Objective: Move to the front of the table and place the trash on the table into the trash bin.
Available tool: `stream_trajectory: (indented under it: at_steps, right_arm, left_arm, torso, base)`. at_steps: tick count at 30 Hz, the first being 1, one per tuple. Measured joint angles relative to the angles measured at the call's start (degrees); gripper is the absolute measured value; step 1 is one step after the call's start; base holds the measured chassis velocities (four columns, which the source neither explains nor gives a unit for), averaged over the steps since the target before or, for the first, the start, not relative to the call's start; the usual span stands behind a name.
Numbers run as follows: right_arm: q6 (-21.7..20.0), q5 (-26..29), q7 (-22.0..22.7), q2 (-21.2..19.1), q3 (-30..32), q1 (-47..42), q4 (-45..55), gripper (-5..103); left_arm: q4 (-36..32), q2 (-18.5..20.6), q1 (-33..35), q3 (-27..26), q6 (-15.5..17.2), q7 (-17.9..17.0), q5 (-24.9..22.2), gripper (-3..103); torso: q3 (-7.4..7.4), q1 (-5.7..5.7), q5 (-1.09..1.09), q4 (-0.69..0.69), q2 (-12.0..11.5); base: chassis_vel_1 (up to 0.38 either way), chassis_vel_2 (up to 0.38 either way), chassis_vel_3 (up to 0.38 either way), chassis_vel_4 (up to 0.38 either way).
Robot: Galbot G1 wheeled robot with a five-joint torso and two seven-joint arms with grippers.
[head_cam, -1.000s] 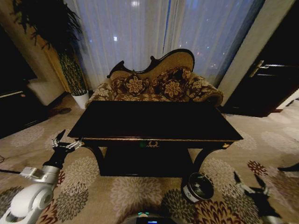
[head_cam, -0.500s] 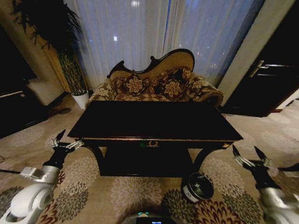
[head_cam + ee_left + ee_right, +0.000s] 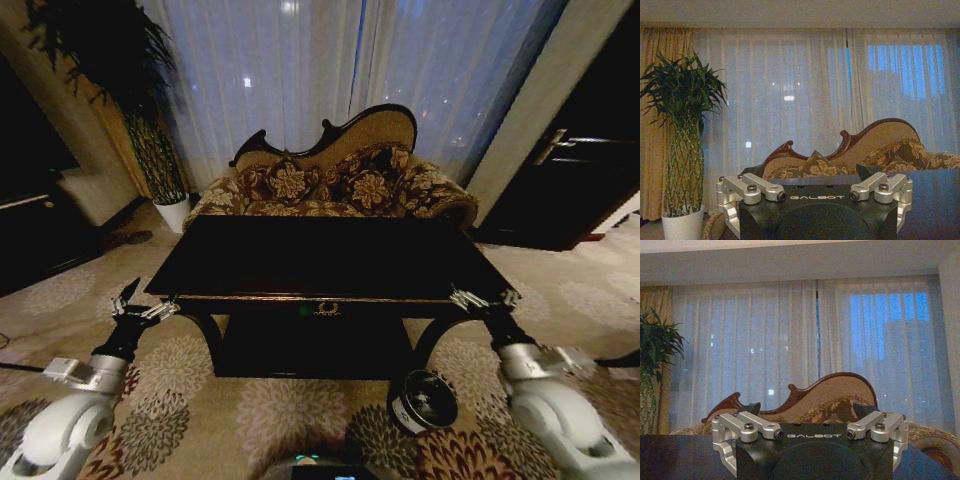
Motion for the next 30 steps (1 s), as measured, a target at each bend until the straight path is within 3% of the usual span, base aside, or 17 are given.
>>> stream_trajectory:
  at_steps: [30]
  right_arm:
    - [-0.6,0.9,-1.1,-0.5,-0.4,0.8,-1.3,100]
  left_arm:
    - [0.0,0.0,0.0,0.0,0.0,0.0,0.0,100]
  torso:
    - [0.0,0.01,0.0,-0.01,0.0]
  base:
    - [0.0,0.0,0.0,0.0]
